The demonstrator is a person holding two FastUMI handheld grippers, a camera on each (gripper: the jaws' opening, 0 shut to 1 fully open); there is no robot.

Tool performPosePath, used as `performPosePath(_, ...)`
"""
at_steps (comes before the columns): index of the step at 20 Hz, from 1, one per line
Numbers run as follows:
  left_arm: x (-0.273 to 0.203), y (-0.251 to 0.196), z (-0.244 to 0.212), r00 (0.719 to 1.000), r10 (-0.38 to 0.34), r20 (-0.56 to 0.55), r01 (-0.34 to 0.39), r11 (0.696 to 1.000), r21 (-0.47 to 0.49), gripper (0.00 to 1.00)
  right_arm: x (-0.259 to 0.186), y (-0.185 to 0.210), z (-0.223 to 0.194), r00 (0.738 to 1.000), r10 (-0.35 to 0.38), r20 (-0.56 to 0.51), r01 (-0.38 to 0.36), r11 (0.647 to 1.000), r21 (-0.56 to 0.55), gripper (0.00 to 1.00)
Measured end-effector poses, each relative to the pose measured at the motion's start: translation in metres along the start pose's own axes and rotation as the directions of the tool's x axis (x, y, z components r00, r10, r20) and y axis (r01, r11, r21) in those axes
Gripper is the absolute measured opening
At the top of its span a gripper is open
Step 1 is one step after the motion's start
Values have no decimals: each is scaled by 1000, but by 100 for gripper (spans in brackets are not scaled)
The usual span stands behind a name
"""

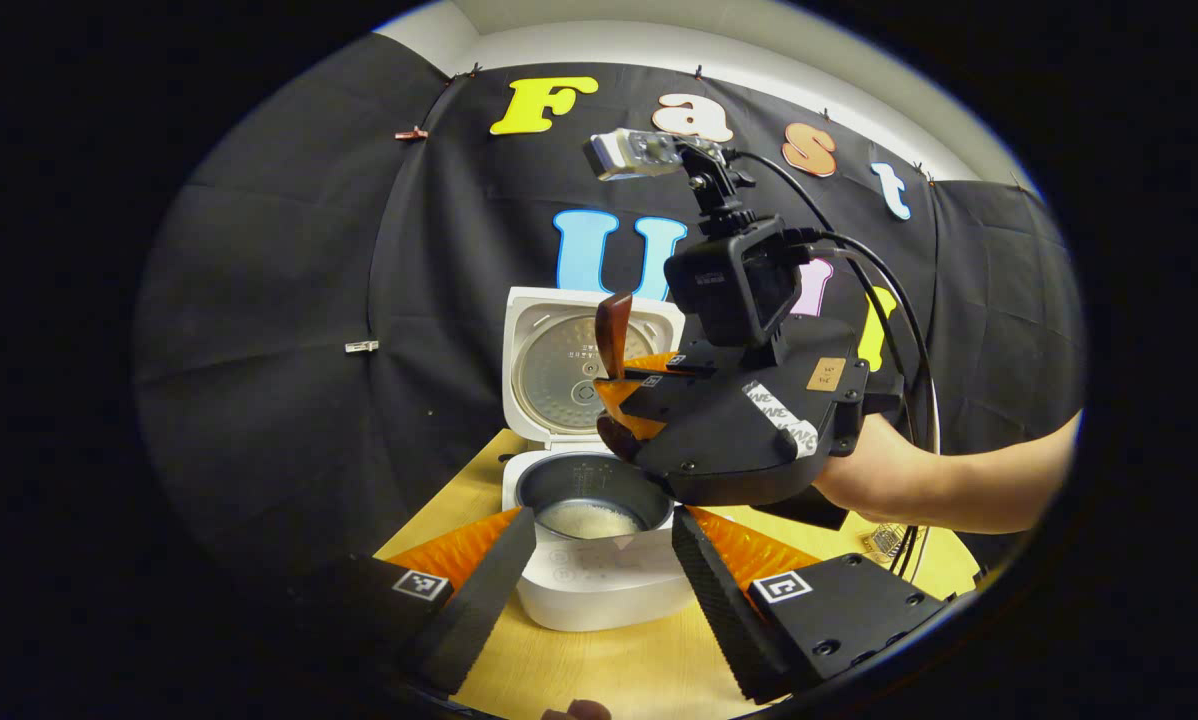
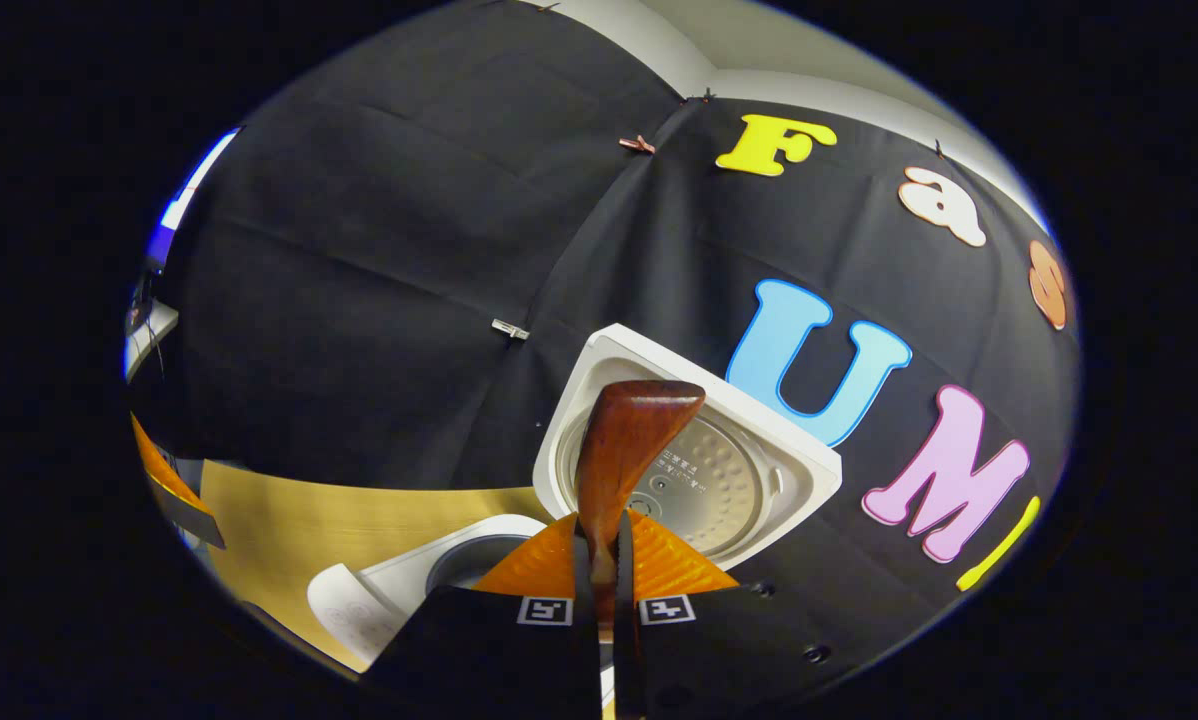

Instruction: Close the left gripper, press the button to open the rice cooker; take a wooden spoon from the chopstick holder with the right hand, scoop a spoonful of rice and pour it into the rice cooker, then put the wooden spoon back into the chopstick holder.

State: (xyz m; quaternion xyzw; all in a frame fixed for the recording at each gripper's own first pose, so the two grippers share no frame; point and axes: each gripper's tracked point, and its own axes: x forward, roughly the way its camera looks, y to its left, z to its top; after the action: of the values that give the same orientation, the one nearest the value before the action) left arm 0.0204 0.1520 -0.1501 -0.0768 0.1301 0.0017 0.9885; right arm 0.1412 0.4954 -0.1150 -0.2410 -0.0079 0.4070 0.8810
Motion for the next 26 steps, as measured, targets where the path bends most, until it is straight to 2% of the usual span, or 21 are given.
performPosePath(1,-2,0,0,1000,1,2,-1,1000,-2,95,1,0,-4,1000,4,-9,-3,1000,14,9)
performPosePath(3,-5,0,2,1000,5,8,-5,1000,3,95,2,-1,-11,999,19,-38,-14,991,130,10)
performPosePath(4,-7,0,0,1000,7,8,-7,1000,6,95,4,-6,-15,999,14,-49,-3,978,210,10)
performPosePath(6,-10,1,-1,1000,13,6,-13,1000,6,95,6,-24,-16,997,-17,-73,43,929,368,10)
performPosePath(8,-12,-1,-1,1000,14,7,-14,1000,2,95,4,-39,-19,994,-35,-102,83,850,520,13)
performPosePath(9,-13,0,-1,1000,16,8,-16,1000,3,95,4,-43,-22,993,-36,-115,97,803,587,9)
performPosePath(12,-16,-5,1,1000,16,13,-16,1000,11,95,-1,-55,-26,991,-44,-129,125,670,732,10)
performPosePath(14,-17,-7,3,1000,17,17,-17,1000,15,95,-7,-62,-25,991,-57,-121,131,594,794,10)
performPosePath(20,-21,-18,10,999,14,33,-15,1000,24,95,-44,-98,-27,989,-123,-77,122,415,902,10)
performPosePath(21,-19,-21,11,999,14,36,-15,1000,27,95,-56,-108,-26,988,-141,-59,111,395,912,10)
performPosePath(26,-13,-31,20,998,21,55,-24,999,44,95,-129,-166,-39,968,-248,-34,127,369,921,10)
